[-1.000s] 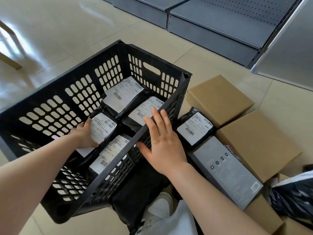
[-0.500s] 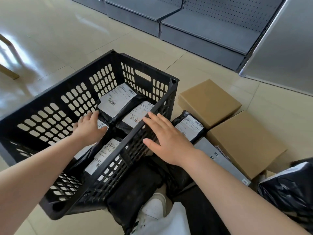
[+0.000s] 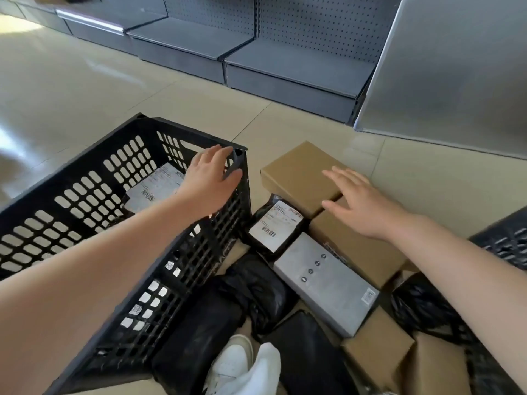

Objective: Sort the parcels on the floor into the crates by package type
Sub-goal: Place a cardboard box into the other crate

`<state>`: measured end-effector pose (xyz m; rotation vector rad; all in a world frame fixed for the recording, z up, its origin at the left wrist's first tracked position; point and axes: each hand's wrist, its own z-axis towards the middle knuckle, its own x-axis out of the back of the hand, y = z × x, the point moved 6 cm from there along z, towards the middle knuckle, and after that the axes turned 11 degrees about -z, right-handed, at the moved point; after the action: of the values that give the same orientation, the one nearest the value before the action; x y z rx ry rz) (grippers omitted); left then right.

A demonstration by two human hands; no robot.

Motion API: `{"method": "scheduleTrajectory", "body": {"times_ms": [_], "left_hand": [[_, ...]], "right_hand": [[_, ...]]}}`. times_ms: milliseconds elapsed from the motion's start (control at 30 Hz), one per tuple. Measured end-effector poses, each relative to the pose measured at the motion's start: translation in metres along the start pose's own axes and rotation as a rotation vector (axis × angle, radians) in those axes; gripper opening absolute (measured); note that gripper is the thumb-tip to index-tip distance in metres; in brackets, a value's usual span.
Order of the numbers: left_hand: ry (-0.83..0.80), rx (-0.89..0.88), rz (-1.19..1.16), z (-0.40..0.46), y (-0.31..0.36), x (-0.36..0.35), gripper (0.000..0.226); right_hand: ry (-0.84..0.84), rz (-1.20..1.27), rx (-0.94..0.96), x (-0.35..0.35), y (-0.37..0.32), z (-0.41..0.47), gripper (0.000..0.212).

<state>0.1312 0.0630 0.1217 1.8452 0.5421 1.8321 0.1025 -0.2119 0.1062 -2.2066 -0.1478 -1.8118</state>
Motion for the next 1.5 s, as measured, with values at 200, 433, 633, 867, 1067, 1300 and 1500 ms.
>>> {"method": "scheduleTrajectory", "body": {"times_ms": [200, 433, 633, 867, 1067, 1300, 1500], "left_hand": [[-0.172, -0.073, 0.146, 0.010, 0.042, -0.078, 0.062], [-0.405, 0.123, 0.221, 0.020, 0.037, -0.167, 0.059], [-0.497, 0.201, 0.161, 0.030, 0.038, -0.216, 0.055], [-0.569, 0.239, 0.006, 0.031, 0.045, -0.271, 0.048], [-0.592, 0.181, 0.051, 0.034, 0.047, -0.303, 0.043], [-0.579, 0.295, -0.159, 0.038, 0.038, -0.311, 0.054], [-0.525, 0.370, -0.326, 0.032, 0.030, -0.312, 0.067]], "right_hand": [[-0.088, 0.147, -0.297, -0.029, 0.073, -0.033, 0.070], [-0.228, 0.350, -0.603, -0.100, 0.127, -0.053, 0.070], [-0.200, 0.613, -0.845, -0.137, 0.146, -0.056, 0.068], [-0.208, 0.842, -1.055, -0.181, 0.157, -0.059, 0.054], [-0.174, 0.762, -1.077, -0.192, 0.164, -0.058, 0.043], [-0.101, 0.789, -1.218, -0.200, 0.165, -0.072, 0.049], [-0.132, 1.050, -1.211, -0.210, 0.148, -0.075, 0.014]]}}
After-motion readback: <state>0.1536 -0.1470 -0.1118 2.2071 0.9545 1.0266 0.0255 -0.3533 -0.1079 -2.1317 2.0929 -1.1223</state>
